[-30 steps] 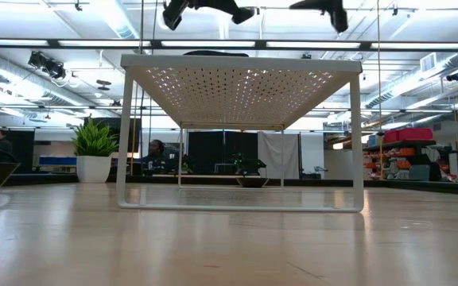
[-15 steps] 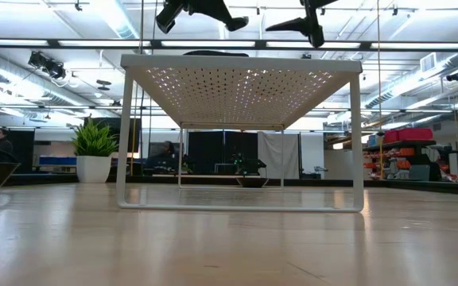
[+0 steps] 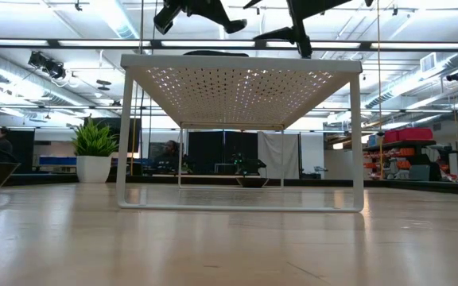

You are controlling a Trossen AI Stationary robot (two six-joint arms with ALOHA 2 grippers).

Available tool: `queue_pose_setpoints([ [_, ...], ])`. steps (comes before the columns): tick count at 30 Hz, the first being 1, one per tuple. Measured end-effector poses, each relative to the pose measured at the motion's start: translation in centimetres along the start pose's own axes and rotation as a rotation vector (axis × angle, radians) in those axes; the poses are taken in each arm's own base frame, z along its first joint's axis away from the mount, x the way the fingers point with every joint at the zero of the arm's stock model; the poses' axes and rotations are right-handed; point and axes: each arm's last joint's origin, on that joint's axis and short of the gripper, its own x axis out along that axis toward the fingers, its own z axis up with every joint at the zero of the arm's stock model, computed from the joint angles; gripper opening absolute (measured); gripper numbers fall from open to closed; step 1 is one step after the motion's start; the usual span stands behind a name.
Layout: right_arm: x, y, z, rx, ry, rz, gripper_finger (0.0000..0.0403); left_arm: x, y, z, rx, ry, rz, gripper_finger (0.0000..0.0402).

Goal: Pick & Place Mini shaped plates
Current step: Stack the black drop shaped plate on top of the other black drop shaped plate on the shelf

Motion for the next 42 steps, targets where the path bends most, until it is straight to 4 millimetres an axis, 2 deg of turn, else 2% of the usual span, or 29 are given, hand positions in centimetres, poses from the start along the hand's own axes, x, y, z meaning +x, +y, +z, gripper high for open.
queue_pose_setpoints([
  [24, 1.1, -0.3, -0.2, 0.023, -0.046, -0.021, 0.0231, 0.4, 0.3, 0.0, 0.027, -0.04, 0.036, 0.0002],
  [30, 1.2, -0.4, -0.2, 0.02, -0.062, -0.028, 0.0224, 0.9, 0.4, -0.4, 0.044, 0.016, 0.043, 0.0002],
  [42, 1.2, -0.4, -0.2, 0.019, -0.061, -0.032, 0.02, 0.8, 0.3, -0.8, 0.054, 0.089, 0.026, 0.0002],
])
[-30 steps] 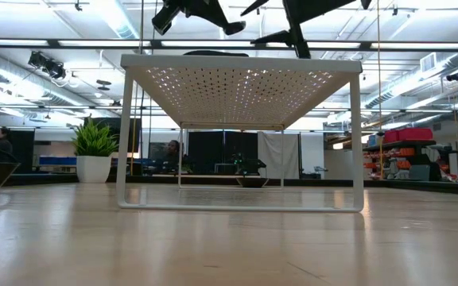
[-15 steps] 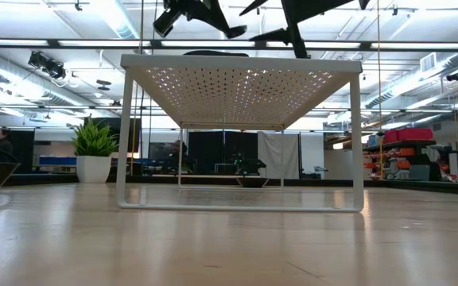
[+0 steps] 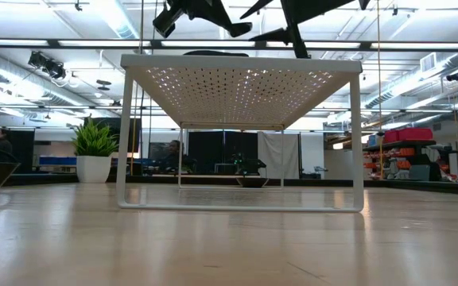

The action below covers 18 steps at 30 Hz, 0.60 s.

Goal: Pick & Place Mini shaped plates
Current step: Stack the black drop shaped plate on top of the other black drop shaped plate on the shelf

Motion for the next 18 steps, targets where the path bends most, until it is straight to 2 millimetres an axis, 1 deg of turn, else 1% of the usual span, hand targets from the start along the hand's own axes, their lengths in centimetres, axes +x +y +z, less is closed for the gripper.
queue_pose_setpoints([
  [18, 0.0, 0.08, 0.04, 0.001, -0.001, 0.01, 0.012, 0.0, -0.09, -0.07, 0.001, 0.023, -0.012, 0.0002],
])
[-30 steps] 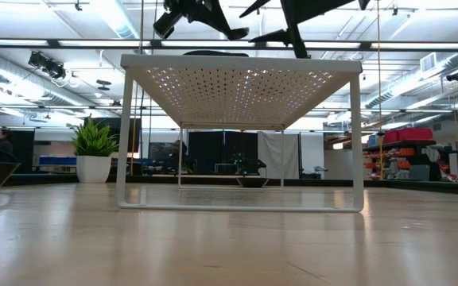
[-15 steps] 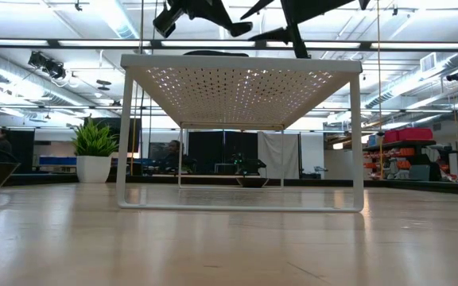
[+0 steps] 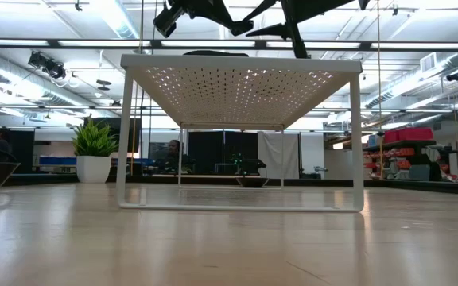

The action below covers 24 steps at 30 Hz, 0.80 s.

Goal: Pick & Place Mini shaped plates
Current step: Stack the black drop shaped plate on top of the other black drop shaped plate on the shelf

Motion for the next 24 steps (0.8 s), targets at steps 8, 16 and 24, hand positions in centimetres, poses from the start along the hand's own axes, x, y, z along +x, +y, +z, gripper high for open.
queue_pose_setpoints([
  [8, 0.0, 0.02, -0.06, -0.004, 0.019, 0.012, 0.0105, 0.0, -0.06, 0.02, -0.002, -0.002, -0.005, 0.0002],
  [16, -0.01, 0.03, -0.05, -0.004, 0.019, 0.013, 0.01, -0.03, -0.42, 0.09, 0.004, -0.008, -0.041, 0.0003],
  [24, -0.01, 0.05, -0.07, -0.002, 0.021, 0.014, 0.0099, -0.04, -0.44, 0.1, 0.013, -0.009, -0.043, 0.0003],
])
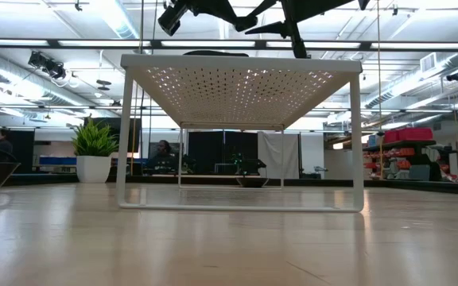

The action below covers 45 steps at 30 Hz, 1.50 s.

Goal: Pick & Place Mini shaped plates
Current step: Stack the black drop shaped plate on top of the other black drop shaped plate on the shelf

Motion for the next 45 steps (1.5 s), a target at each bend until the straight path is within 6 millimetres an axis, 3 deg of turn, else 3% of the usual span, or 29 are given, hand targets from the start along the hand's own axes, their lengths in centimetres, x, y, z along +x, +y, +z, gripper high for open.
queue_pose_setpoints([
  [25, 0.0, 0.2, 0.1, 0.005, -0.014, 0.019, 0.0052, 0.0, -0.2, 0.1, 0.008, -0.009, -0.022, 0.0007],
  [37, 0.0, 0.2, 0.1, 0.005, -0.012, 0.02, 0.0052, 0.0, -0.7, 0.1, -0.011, -0.006, -0.068, 0.0106],
  [45, -0.2, 0.2, 0.4, 0.006, 0.003, 0.039, 0.0052, -0.5, -1.4, 0.2, -0.003, 0.036, -0.151, 0.0142],
])
